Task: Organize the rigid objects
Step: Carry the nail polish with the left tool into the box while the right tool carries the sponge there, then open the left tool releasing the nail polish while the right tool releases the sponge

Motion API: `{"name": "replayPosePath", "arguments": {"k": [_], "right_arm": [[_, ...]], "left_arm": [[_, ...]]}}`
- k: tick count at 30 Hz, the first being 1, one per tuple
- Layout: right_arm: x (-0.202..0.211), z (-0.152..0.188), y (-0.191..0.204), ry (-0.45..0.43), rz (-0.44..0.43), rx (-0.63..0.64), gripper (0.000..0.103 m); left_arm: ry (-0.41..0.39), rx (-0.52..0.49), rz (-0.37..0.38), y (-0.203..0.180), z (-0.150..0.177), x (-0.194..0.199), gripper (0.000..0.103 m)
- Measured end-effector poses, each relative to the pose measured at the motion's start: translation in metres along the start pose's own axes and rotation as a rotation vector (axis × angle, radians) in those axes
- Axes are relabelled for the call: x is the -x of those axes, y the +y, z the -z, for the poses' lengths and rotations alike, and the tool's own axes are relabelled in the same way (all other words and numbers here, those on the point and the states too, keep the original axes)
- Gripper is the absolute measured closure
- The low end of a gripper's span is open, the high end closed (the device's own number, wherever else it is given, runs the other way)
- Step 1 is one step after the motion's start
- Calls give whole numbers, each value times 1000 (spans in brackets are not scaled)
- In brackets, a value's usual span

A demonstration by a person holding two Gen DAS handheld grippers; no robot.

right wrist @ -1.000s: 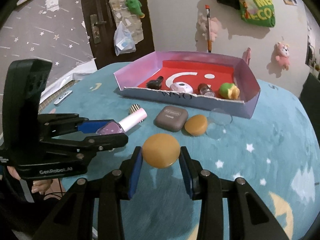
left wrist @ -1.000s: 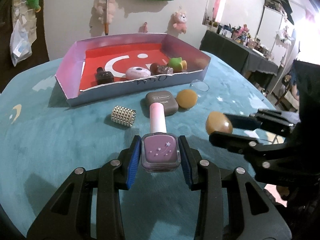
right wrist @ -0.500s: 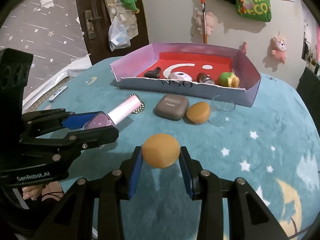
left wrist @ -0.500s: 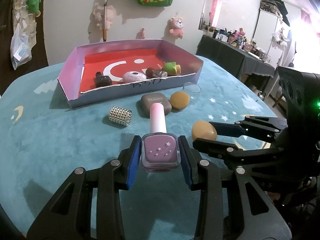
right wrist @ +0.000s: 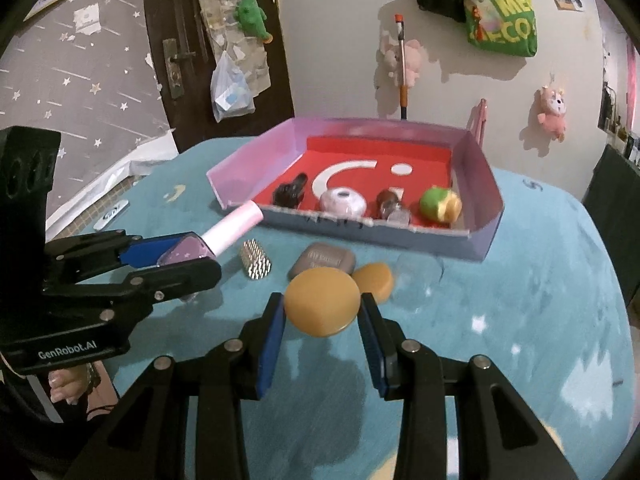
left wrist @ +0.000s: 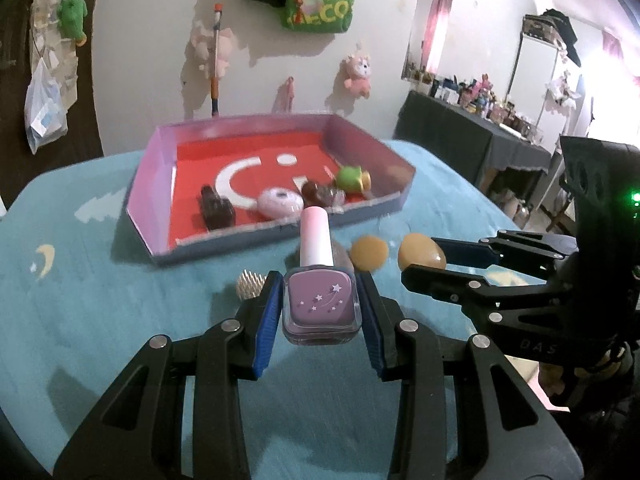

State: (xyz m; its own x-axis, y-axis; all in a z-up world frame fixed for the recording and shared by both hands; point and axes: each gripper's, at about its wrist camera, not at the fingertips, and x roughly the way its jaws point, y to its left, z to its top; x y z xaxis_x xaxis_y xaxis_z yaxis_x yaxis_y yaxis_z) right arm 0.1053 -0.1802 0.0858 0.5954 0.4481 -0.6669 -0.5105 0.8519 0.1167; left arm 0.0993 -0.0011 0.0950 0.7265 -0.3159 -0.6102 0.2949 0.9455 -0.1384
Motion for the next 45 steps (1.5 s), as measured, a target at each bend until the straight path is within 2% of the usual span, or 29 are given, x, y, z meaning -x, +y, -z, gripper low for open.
{"name": "replayPosePath", "arguments": {"k": [8, 12, 16, 20, 27, 33, 37, 45], "right_arm": [[-9, -42, -14, -21, 3, 24, 63], [-21, -72, -30, -43, 2, 26, 63], [-42, -94, -47, -28, 4, 22, 63], [-72, -114, -64, 13, 17, 36, 63], [-131, -131, -86, 146, 10, 67, 63], [-162, -134, -97, 256, 12, 71, 63], [-174, -138, -99, 312, 23, 81, 63], [-194, -136, -110, 409, 34, 69, 63]], "left_arm": [[-20, -3, 13, 16, -45, -12, 68], [2, -25, 25, 27, -75, -37, 68], [25, -71, 26, 35, -100, -69, 68], [84, -82, 47, 46, -119, -104, 68], [237, -66, 120, 70, -135, -172, 68], [334, -82, 119, 74, -137, -207, 68], [383, -101, 105, 71, -138, -223, 68], [427, -116, 78, 71, -137, -232, 68]]}}
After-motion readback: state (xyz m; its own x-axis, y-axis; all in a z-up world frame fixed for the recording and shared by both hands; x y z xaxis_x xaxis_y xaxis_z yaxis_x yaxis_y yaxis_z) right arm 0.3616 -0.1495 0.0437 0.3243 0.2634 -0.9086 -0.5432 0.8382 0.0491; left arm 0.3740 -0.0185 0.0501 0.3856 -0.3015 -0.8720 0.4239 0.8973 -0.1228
